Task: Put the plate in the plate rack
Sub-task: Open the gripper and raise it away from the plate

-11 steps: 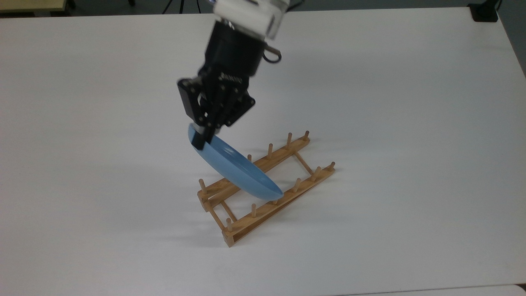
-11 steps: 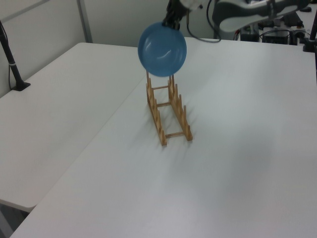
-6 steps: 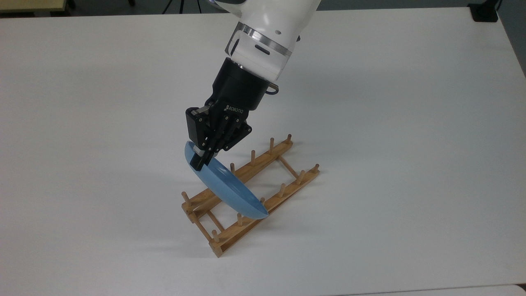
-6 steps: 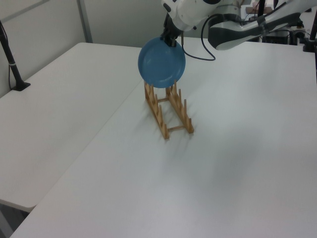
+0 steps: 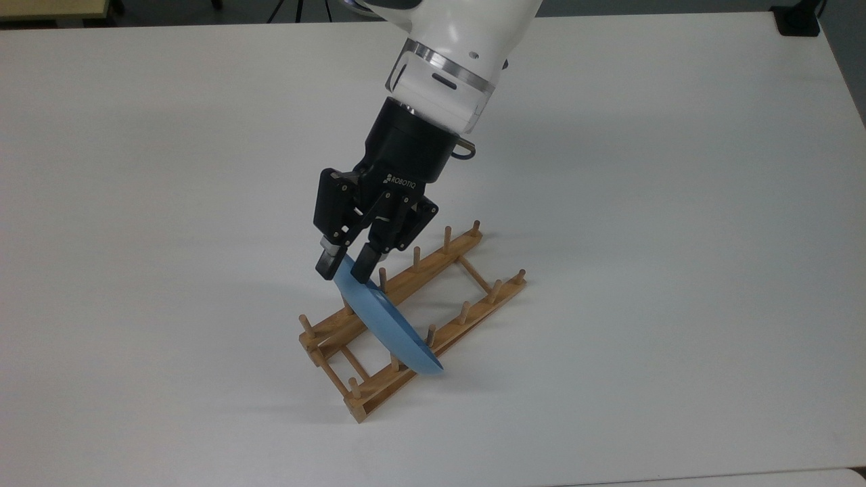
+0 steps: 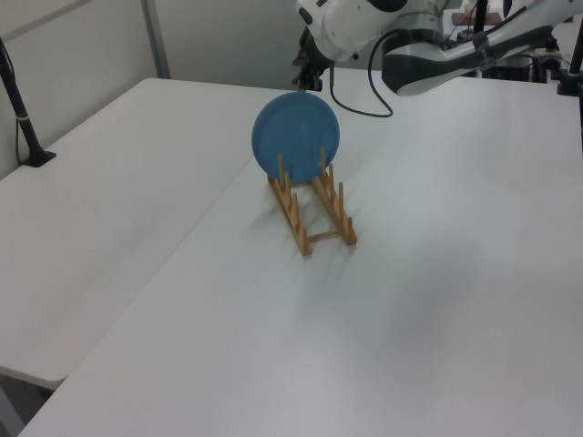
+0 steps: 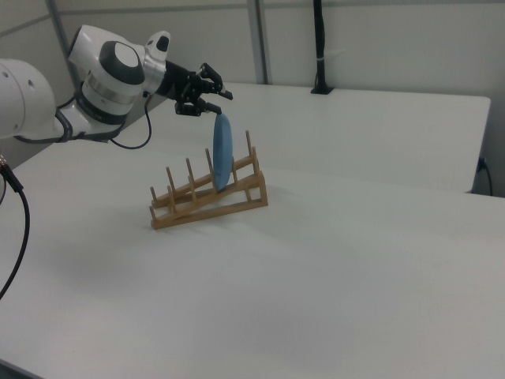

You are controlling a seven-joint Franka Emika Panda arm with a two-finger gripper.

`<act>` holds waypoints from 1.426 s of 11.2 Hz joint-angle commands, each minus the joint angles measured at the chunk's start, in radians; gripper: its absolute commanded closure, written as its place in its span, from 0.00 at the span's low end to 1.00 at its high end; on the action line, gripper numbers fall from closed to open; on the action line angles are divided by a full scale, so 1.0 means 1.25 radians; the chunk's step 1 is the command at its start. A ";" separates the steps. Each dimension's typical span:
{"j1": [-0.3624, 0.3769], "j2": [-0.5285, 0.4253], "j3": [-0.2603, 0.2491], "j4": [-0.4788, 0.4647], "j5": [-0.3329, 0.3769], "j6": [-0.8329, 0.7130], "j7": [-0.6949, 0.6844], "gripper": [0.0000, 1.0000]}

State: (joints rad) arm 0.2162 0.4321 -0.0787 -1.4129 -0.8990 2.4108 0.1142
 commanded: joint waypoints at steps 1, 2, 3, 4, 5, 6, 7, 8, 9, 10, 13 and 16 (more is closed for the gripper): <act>0.015 -0.001 -0.001 0.001 0.001 -0.015 0.107 0.00; 0.015 -0.006 0.002 0.005 0.018 -0.014 0.184 0.00; 0.015 -0.015 0.011 0.005 0.080 -0.015 0.254 0.00; 0.015 -0.024 0.017 0.000 0.188 -0.029 0.287 0.00; 0.014 -0.039 0.022 0.002 0.311 -0.082 0.294 0.00; 0.011 -0.061 0.024 0.004 0.448 -0.158 0.290 0.00; 0.005 -0.088 0.024 0.006 0.542 -0.249 0.287 0.00; 0.005 -0.113 0.024 0.003 0.587 -0.352 0.278 0.00; 0.001 -0.140 0.024 -0.002 0.606 -0.448 0.256 0.00; -0.016 -0.166 0.024 -0.010 0.643 -0.547 0.209 0.00; -0.078 -0.274 0.024 -0.108 0.693 -0.598 0.106 0.00; -0.097 -0.294 0.024 -0.144 0.690 -0.603 0.104 0.00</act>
State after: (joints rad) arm 0.1120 0.1101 -0.0553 -1.5201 -0.0536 1.6564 0.2646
